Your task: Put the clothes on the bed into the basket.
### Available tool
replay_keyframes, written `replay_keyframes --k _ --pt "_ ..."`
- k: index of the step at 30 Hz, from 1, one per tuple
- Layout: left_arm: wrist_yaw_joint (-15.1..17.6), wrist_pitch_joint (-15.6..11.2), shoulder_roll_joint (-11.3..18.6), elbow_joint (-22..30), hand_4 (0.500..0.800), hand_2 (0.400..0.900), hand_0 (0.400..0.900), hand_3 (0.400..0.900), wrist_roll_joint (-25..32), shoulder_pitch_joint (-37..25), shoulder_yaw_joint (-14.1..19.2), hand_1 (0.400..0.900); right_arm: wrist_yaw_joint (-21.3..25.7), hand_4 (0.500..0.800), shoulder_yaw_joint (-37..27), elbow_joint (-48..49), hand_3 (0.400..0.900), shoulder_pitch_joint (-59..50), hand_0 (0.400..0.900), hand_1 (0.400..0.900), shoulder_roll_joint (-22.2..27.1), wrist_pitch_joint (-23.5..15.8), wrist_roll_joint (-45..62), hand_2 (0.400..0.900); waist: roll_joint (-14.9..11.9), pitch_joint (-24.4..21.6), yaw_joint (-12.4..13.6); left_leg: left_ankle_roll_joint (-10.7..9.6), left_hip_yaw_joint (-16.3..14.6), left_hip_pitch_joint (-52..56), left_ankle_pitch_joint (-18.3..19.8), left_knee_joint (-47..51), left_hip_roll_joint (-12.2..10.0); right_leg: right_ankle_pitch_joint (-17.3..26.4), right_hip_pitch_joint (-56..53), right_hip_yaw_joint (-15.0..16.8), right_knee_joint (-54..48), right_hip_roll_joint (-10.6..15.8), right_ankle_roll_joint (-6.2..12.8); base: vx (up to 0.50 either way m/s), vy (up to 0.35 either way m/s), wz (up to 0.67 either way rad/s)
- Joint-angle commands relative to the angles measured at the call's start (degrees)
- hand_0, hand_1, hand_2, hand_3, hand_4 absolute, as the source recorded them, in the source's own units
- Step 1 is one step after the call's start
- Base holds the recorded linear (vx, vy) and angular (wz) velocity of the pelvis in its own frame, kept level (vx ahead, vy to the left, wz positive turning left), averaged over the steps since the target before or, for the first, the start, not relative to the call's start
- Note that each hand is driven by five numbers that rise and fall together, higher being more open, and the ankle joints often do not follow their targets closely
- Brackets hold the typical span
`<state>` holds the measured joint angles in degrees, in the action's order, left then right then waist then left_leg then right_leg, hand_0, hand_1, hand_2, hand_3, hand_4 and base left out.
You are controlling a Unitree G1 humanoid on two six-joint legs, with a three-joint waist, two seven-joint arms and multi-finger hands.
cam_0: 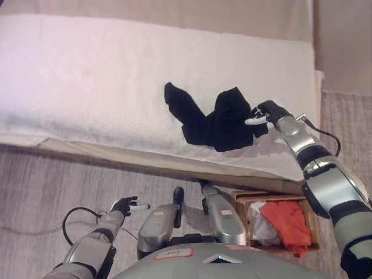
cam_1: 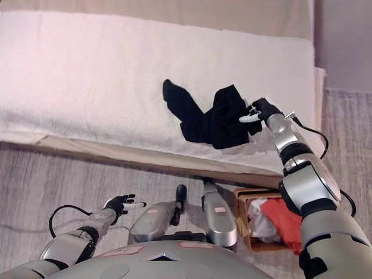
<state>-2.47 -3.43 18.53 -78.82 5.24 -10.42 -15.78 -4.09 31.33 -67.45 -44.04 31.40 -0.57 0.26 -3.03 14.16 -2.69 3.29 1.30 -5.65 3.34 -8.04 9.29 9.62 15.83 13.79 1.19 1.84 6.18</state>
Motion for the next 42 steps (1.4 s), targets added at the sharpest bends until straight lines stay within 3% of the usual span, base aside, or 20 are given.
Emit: replay_keyframes --k 1,6,13,31,40,41,42 --pt "0.07 -0.16 5.90 -2.34 0.800 0.900 0.900 0.900 -2.00 2.73 1.73 0.900 1.34 0.500 0.14 2.88 0.400 -2.22 0.400 0.400 7.35 -2.14 -2.85 0.400 0.31 -3.87 -2.09 0.17 -2.29 3.11 11.88 -5.75 -0.19 2.59 3.21 1.98 2.42 1.42 5.00 -0.03 0.052 -0.59" --pt "-0.28 0.15 6.77 -2.03 0.800 0.900 0.900 0.900 -2.34 2.31 2.84 0.900 1.31 0.500 -2.55 2.17 0.400 1.73 0.400 0.400 11.32 -2.07 -4.12 0.400 0.53 -4.82 -4.03 0.67 -5.76 5.50 12.07 -4.22 -0.78 3.04 2.62 3.02 1.87 0.69 5.50 -0.02 0.020 -0.41" --pt "-0.79 0.10 7.28 -2.31 0.800 0.900 0.900 0.900 -3.37 3.13 3.93 0.900 1.46 0.500 -6.78 -1.27 0.400 6.60 0.400 0.400 17.45 -1.76 -7.12 0.400 1.30 -6.10 -5.71 0.71 -7.55 8.44 11.43 -0.63 -1.19 4.43 2.15 3.10 0.90 0.35 5.87 0.01 -0.009 -0.18" --pt "-1.25 1.55 7.04 -2.88 0.800 0.900 0.900 0.900 -5.33 3.05 3.76 0.900 2.69 0.500 -17.76 -16.30 0.400 16.26 0.400 0.400 30.26 2.03 -15.87 0.400 1.72 -8.60 -5.59 -0.25 -3.16 10.31 9.87 3.52 -1.62 4.75 0.26 0.48 -0.94 1.68 5.01 0.02 -0.022 0.15" --pt "-1.19 1.74 7.47 -3.19 0.800 0.900 0.900 0.900 -5.77 3.64 4.54 0.900 2.75 0.500 -22.65 -16.68 0.400 21.57 0.400 0.400 30.82 2.67 -14.79 0.400 1.82 -8.94 -5.57 -0.25 -2.64 10.52 9.26 4.68 -1.93 4.68 0.34 0.31 -1.13 1.50 4.66 0.00 -0.023 -0.01" --pt "-0.99 1.73 7.53 -3.18 0.800 0.900 0.900 0.900 -5.62 3.53 4.74 0.900 2.97 0.800 -22.99 -16.64 0.900 21.91 0.900 0.900 30.44 2.67 -14.39 0.900 1.82 -8.95 -5.56 -0.30 -2.53 10.47 9.21 4.65 -1.89 4.73 0.35 0.35 -1.12 1.50 4.63 0.00 0.000 0.00" --pt "-0.96 1.78 7.74 -3.18 0.800 0.900 0.900 0.900 -5.69 3.35 4.67 0.900 2.58 0.800 -22.93 -16.88 0.900 22.06 0.900 0.900 30.19 2.72 -14.29 0.900 1.81 -9.00 -5.49 -0.36 -2.44 10.41 9.15 4.64 -1.91 4.71 0.37 0.27 -1.14 1.52 4.56 0.00 0.000 0.00"
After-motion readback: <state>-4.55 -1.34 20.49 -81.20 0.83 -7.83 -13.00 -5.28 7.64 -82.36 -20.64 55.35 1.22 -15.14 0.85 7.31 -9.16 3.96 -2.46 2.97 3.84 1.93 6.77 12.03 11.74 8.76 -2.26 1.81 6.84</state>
